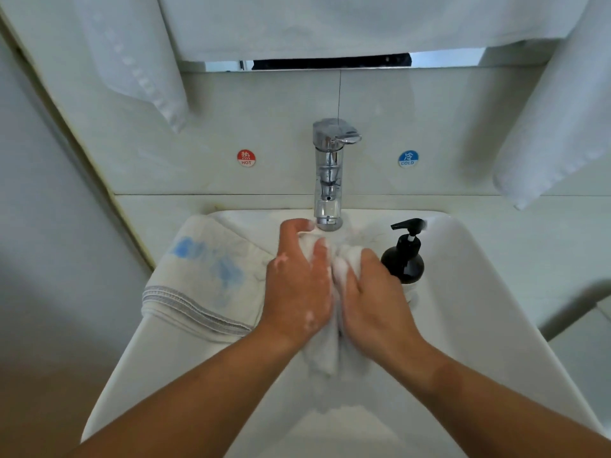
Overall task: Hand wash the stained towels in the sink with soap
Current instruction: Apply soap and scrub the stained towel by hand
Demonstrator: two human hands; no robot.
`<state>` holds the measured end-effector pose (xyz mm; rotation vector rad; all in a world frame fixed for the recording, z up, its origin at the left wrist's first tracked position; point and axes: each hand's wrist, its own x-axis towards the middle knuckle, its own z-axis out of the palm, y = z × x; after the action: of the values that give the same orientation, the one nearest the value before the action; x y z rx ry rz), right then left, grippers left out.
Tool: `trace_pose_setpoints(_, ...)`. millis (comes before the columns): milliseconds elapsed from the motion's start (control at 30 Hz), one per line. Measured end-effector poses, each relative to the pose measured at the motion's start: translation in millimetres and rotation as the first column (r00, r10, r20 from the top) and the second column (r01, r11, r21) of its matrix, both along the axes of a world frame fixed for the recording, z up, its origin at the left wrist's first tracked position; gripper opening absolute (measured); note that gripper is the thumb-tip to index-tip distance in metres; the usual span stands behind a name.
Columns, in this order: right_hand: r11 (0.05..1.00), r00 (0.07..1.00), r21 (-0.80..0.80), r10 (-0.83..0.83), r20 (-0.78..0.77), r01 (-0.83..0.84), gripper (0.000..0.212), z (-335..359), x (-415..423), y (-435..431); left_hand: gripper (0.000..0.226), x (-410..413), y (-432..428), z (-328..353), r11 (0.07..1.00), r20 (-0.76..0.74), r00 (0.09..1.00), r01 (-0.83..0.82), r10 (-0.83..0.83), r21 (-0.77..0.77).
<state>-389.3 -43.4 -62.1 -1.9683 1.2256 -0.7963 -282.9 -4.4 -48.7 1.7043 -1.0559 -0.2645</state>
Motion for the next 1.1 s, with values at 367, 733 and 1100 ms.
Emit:
trace_pose_setpoints(367,1.000,0.999,0.027,0.001,-0.040,0.000,0.019,7.2,0.6,3.7,0.016,-6.3,8.0,14.2,0.997,-0.136,0.989,-0.072,0.067,-0.038)
trace_pose_setpoints(733,0.988,0.982,0.135,0.042,0.183,-0.068,0.037,25.1,-14.9,-26.1,0.036,19.4,27.0,9.4,0.976,-0.159,0.976,0.171,-0.150,0.132)
trace_pose_setpoints(1100,0.887,0.977,0.423,0.122,0.176,-0.186,0.016,-2.4,-23.1,-38.5,0.092,70.6,25.6,-4.9,0.852,-0.217,0.953,0.287,-0.210,0.437)
